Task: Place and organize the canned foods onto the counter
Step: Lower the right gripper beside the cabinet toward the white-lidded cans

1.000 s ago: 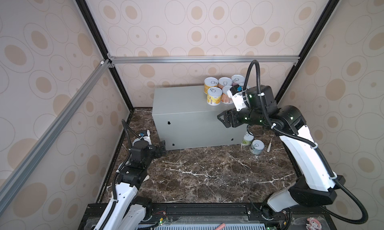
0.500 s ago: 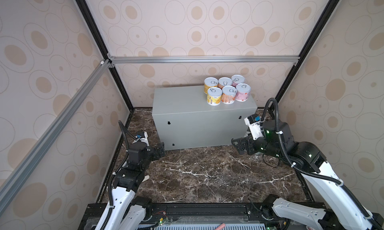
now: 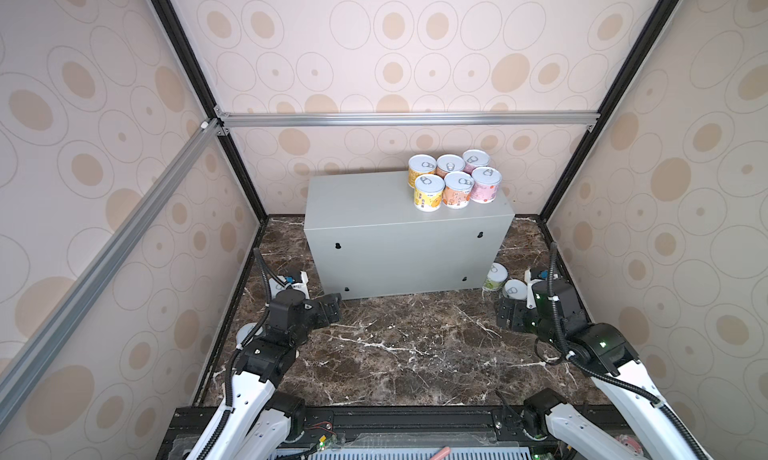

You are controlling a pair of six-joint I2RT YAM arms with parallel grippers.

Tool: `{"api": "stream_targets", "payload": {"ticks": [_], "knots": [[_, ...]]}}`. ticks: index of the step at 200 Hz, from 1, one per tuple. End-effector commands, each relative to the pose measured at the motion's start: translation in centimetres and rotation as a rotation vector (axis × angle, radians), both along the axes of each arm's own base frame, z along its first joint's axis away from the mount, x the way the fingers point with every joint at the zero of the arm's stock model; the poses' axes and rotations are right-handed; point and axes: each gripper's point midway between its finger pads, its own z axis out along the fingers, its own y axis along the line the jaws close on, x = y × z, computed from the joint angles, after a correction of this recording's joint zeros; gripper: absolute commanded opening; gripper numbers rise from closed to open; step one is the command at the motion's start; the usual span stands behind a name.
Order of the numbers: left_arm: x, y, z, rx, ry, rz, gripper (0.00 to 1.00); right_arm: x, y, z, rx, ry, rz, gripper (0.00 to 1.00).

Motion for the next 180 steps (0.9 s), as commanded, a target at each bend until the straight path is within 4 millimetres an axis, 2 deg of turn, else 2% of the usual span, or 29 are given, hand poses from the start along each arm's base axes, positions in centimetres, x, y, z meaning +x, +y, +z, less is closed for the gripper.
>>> {"api": "stream_targets", "payload": {"ticks": [1, 23, 43, 96, 127, 180], "knots": [[0.2, -1.1, -0.3, -0.036, -0.023, 0.011, 0.99, 1.2, -0.7, -1.7, 0.080, 0.019, -0.075, 0.99], [-0.1, -2.4, -1.9, 0.019, 0.007, -0.015, 0.99, 2.1, -2.1, -3.3, 0.089, 0.022, -0.149, 0.99], [-0.4, -3.3, -2.6, 0.055, 0.011, -0.035, 0.99, 2.8, -2.8, -4.8, 0.091, 0.045, -0.195, 0.99], [-0.5, -4.8, -3.0, 0.055, -0.012, -0.093, 0.99, 4.1, -4.6, -7.2, 0.052, 0.068, -0.290, 0.99], [-0.9, -5.0, -3.3, 0.036, -0.014, -0.103, 0.99, 4.5, -6.4, -8.6, 0.070, 0.042, -0.390, 0.99], [-1.1, -5.3, -2.9, 0.019, -0.021, -0.115, 0.99, 6.1, -7.3, -12.1, 0.070, 0.069, -0.435, 0.99]]}}
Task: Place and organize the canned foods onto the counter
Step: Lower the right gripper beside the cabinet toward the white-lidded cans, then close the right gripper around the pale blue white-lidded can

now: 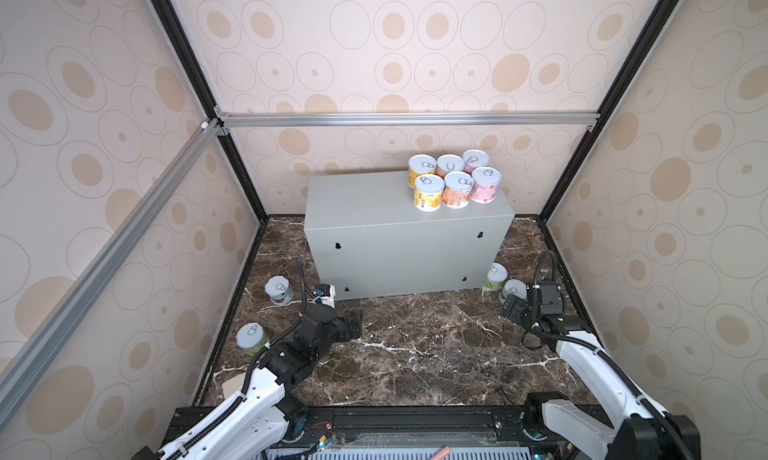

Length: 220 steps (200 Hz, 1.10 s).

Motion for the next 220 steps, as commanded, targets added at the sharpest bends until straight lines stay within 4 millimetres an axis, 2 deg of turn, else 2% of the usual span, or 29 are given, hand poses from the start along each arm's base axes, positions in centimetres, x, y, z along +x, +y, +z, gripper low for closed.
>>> {"api": "stream_targets", "payload": {"ticks": [1, 65, 129, 183, 220], "knots": [[0.0, -0.4, 1.0, -0.031, -0.023, -0.002, 0.99, 1.4, -0.7, -0.5, 0.001, -0.048, -0.045, 0.99], [-0.8, -2.0, 0.9, -0.081, -0.002, -0.086, 0.99, 4.4, -1.3, -1.6, 0.012, -0.045, -0.053, 0.98], [-0.1, -1.8, 2.2, -0.058, -0.021, -0.068, 0.99, 8.2, -1.6, -2.6, 0.045, 0.033, -0.041, 0.99], [0.1, -1.8, 2.5, -0.064, -0.027, -0.063, 0.99, 9.4, -2.1, -3.9, 0.116, 0.071, -0.051, 0.98], [0.3, -2.0, 2.8, -0.056, -0.025, -0.067, 0.99, 9.2, -2.2, -4.0, 0.116, 0.094, -0.040, 0.88]]}}
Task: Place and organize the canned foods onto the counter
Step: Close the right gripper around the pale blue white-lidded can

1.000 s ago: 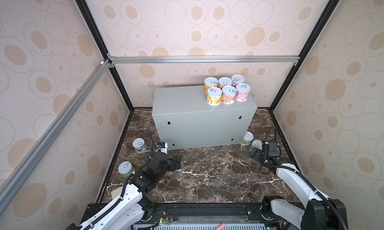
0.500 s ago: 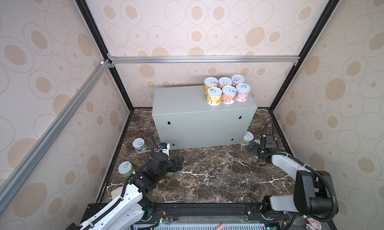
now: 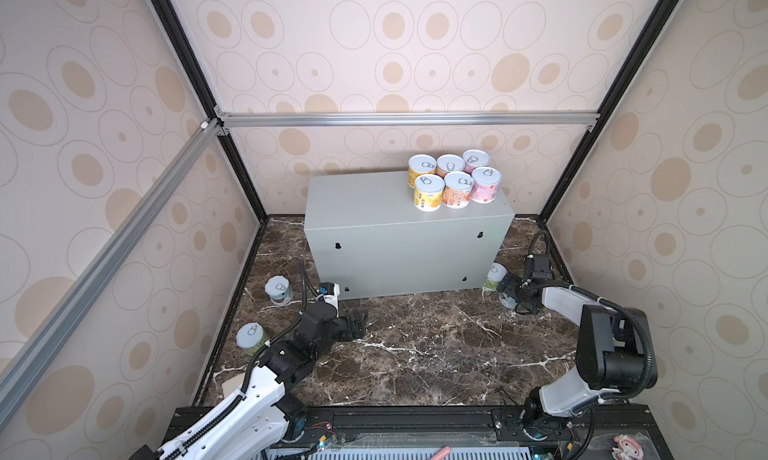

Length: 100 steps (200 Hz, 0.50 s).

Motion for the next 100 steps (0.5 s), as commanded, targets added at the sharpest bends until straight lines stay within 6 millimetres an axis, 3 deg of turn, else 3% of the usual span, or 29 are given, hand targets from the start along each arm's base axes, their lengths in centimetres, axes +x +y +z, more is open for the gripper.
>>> {"api": "stream_targets", "payload": {"ticks": [1, 47, 100], "knots": [[0.6, -0.5, 2.2, -0.019, -0.043, 0.001, 0.99, -0.2, -0.1, 0.2, 0.005, 0.022, 0.006, 0.88], [0.7, -0.4, 2.8, -0.033, -0.064, 0.005, 0.99, -1.2, 0.1, 0.3, -0.010, 0.041, 0.041, 0.70], [-0.1, 0.0, 3.1, -0.035, -0.068, 0.002, 0.99, -3.6, 1.6, 1.4, -0.022, 0.043, 0.106, 0.66]]}}
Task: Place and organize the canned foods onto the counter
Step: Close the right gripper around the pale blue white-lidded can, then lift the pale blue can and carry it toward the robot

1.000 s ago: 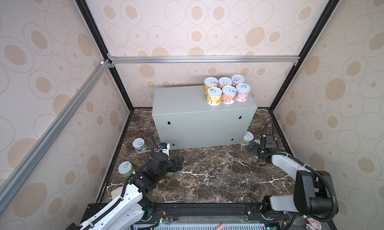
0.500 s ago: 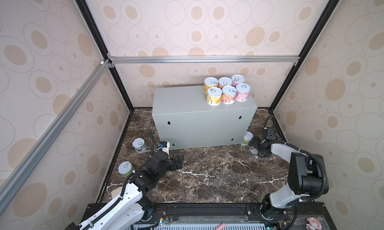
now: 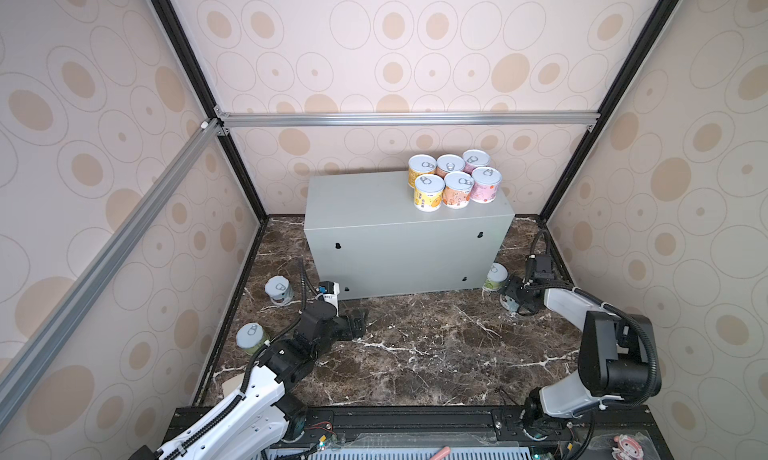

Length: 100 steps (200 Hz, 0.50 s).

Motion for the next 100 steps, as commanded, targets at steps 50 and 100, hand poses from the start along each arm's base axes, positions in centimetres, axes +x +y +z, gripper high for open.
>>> {"api": "stream_targets", "payload": {"ticks": [50, 100], "knots": [[-0.7, 1.1, 4.3, -0.034, -0.094, 0.030, 0.99, -3.9, 5.2, 3.1, -0.008, 0.014, 0.209, 0.64], [-1.0, 2.2, 5.8, -0.029, -0.123, 0.066, 0.99, -5.2, 11.1, 5.6, -0.034, -0.004, 0.397, 0.64]]}}
